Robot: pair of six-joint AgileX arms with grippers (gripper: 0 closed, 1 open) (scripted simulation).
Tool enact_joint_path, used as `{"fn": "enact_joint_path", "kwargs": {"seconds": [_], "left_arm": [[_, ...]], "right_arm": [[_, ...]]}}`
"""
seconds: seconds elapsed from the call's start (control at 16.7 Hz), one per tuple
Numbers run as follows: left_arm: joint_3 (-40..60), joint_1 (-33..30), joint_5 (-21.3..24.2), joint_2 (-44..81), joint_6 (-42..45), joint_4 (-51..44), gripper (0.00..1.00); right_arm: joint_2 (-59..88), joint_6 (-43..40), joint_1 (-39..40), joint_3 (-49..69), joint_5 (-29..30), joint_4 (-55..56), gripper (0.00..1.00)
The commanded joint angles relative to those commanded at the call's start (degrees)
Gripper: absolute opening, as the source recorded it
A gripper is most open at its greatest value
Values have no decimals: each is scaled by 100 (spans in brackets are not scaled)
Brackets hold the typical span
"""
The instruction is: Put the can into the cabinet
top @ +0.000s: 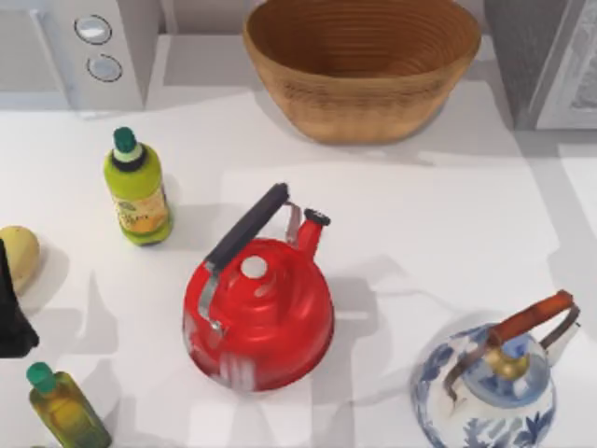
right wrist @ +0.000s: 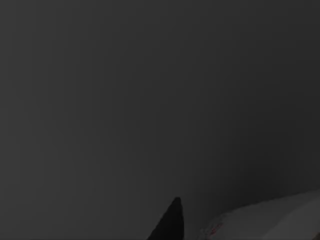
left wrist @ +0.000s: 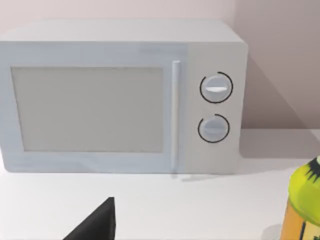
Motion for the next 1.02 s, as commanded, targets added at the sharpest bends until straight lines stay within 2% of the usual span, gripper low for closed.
{"fn": "enact_joint_path", "kwargs": {"seconds": [0.3, 1.02], "left_arm": [[0, 0, 0, 0, 0, 0, 100], [0, 0, 0, 0, 0, 0, 100]], "right_arm": [[23, 0, -2, 27, -2, -8, 0], [23, 0, -2, 27, -2, -8, 90]]}}
